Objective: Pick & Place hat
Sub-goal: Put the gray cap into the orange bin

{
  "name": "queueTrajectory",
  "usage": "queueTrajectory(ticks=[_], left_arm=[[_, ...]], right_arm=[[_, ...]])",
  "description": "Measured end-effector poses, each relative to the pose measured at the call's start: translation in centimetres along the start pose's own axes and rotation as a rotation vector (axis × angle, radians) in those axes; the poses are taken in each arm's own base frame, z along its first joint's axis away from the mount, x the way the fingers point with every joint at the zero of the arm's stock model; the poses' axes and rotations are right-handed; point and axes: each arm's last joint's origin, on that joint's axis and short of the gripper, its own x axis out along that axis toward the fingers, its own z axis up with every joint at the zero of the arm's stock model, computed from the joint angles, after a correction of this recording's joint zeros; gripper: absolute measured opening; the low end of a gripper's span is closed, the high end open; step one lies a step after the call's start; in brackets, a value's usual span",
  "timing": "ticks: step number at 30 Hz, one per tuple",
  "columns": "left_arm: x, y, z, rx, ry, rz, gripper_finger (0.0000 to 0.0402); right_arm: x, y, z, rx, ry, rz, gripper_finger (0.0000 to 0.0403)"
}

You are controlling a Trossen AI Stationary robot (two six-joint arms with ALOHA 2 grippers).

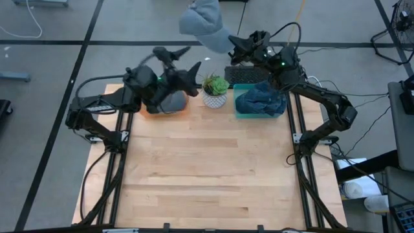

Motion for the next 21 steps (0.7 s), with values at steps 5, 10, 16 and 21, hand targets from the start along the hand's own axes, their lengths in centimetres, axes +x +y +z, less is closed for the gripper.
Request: queueTrajectory(ticks=[5, 10, 16, 21], left_arm=[[-0.9, 1.8, -0.5, -0.241, 0.004, 0.023, 0.0338], [-2.1, 3.9, -1.2, -0.468, 0.006, 0.05, 0.0355], [-4.2, 7.6, -2.9, -0.842, -0.045, 0.052, 0.0356], [-5.4, 9.4, -4.4, -1.058, -0.122, -0.105, 0.0356]], right_arm=[[-0.5, 0.3, 0.8, -0.133, 0.119, 0.001, 0.0], [-0.9, 0.4, 0.8, -0.259, 0.296, 0.008, 0.0], [-1.1, 1.4, 0.1, -0.378, 0.456, 0.08, 0.0], [-1.5, 3.1, -0.7, -0.502, 0.559, 0.143, 0.0]])
